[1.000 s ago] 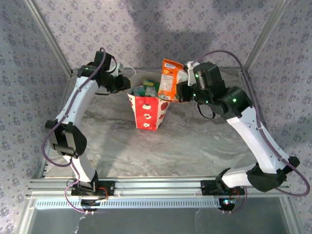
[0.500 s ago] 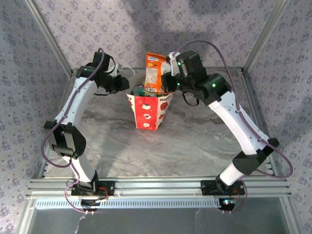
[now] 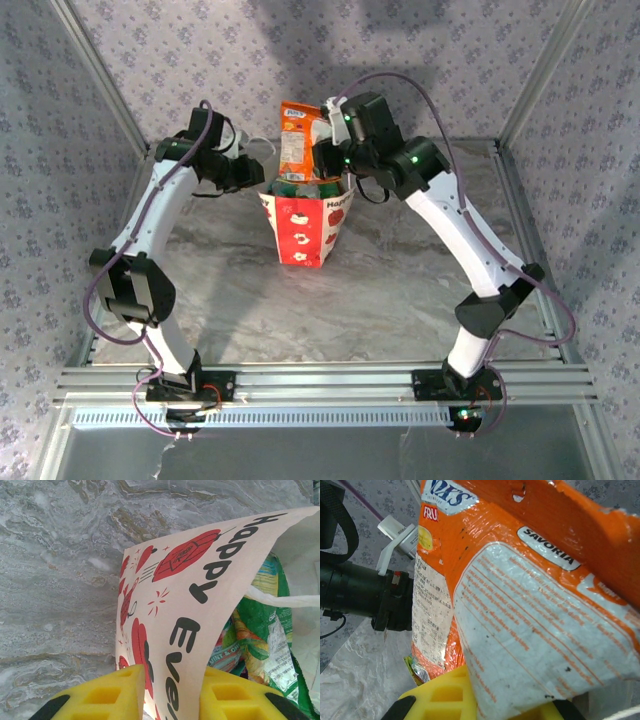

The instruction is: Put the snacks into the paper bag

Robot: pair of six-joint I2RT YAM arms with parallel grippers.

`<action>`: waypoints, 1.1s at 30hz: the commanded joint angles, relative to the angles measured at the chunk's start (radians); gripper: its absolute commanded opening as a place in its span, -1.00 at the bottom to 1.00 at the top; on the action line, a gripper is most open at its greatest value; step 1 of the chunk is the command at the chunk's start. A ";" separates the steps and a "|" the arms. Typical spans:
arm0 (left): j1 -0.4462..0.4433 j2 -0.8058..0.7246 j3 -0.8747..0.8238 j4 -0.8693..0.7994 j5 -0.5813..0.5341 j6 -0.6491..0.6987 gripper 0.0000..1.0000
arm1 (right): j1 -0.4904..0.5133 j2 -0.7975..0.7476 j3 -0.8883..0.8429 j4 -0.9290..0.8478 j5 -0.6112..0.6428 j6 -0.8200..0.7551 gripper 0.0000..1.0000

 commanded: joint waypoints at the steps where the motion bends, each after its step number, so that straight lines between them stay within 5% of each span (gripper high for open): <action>1: 0.010 -0.043 -0.005 0.015 0.024 -0.004 -0.42 | 0.005 0.020 0.059 0.016 -0.009 -0.029 -1.00; 23: 0.020 -0.041 0.000 0.018 0.036 -0.005 -0.42 | -0.061 0.174 0.200 -0.113 -0.173 -0.295 -1.00; 33: 0.020 -0.037 -0.002 0.022 0.038 -0.009 -0.42 | -0.107 0.183 0.197 -0.171 -0.145 -0.381 -1.00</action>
